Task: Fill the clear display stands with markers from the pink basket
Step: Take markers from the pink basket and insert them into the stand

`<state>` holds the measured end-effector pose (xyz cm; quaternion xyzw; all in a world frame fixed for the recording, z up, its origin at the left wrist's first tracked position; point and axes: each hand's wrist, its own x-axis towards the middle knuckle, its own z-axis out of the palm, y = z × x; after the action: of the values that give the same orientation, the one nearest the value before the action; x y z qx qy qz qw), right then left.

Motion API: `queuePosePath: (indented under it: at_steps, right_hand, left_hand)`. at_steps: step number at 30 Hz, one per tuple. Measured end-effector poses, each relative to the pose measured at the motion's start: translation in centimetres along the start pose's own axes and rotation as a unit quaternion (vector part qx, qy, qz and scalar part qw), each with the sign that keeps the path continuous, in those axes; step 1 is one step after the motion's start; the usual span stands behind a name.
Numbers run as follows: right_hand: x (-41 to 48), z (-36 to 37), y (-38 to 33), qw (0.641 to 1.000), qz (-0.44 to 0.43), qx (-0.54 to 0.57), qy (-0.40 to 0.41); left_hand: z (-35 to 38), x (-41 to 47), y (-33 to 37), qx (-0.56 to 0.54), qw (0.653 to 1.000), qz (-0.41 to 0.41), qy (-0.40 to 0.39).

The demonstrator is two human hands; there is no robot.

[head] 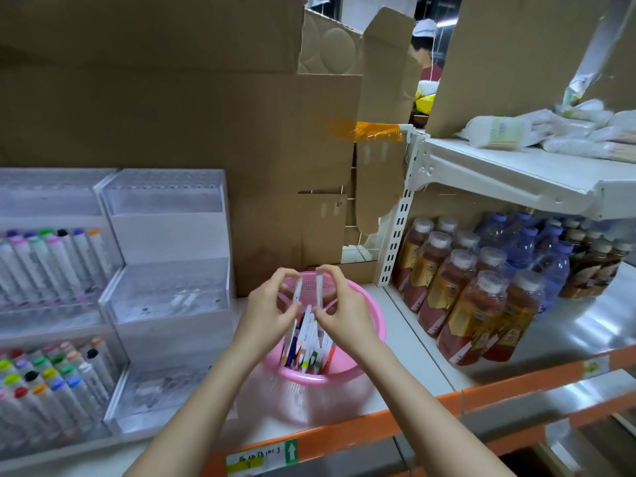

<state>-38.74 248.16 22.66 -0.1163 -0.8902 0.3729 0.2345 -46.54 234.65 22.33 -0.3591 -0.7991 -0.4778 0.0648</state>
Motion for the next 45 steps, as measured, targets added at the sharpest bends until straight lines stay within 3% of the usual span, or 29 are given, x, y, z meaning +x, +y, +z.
queuePosePath:
  at_steps: [8, 15, 30, 45]
  right_hand:
    - [1.4, 0.1, -6.1, 0.995, -0.065, 0.071, 0.030]
    - [2.9, 3.5, -11.3, 0.989, -0.122, 0.069, 0.044]
    - [4.8, 14.1, -22.5, 0.983, -0.165, 0.072, 0.044]
    - [6.3, 19.4, -23.6, 0.971, -0.177, 0.091, 0.132]
  left_hand:
    - [-7.3, 0.1, 3.0, -0.001, 0.994, 0.050, 0.093]
    - [-15.0, 0.2, 1.2, 0.021, 0.985, 0.057, 0.160]
    - [-28.1, -1.4, -4.2, 0.027, 0.986, 0.064, 0.152]
    - [-30.1, 0.7, -7.8, -0.018, 0.983, 0.115, 0.144]
